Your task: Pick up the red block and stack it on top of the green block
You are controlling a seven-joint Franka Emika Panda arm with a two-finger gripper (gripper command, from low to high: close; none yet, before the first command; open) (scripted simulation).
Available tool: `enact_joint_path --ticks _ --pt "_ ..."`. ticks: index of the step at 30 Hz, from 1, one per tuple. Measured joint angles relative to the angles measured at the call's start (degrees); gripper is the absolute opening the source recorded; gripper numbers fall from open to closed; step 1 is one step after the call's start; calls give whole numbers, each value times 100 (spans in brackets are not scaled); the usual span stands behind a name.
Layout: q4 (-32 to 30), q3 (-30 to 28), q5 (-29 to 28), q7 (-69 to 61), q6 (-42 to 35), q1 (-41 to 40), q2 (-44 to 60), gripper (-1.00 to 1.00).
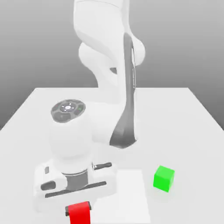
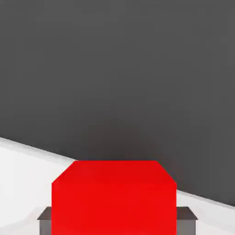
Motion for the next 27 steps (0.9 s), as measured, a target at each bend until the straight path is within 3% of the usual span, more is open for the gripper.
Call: enact_joint_path --ticks 7,13,18,24,25,27 --pt "-190 -200 -391 176 -639 214 -836 -100" --pt "-1020 547 -771 -1177 -715 795 -1732 -100" --pt "-1755 1067 -935 -2525 -705 1851 -2479 -100" --pt "-2122 1152 -1095 -3277 255 2205 -1918 -100" --pt "-2118 1140 -1119 -3267 432 2201 -1738 100" --pt "-2118 1140 -1119 -3267 432 2201 -1738 100"
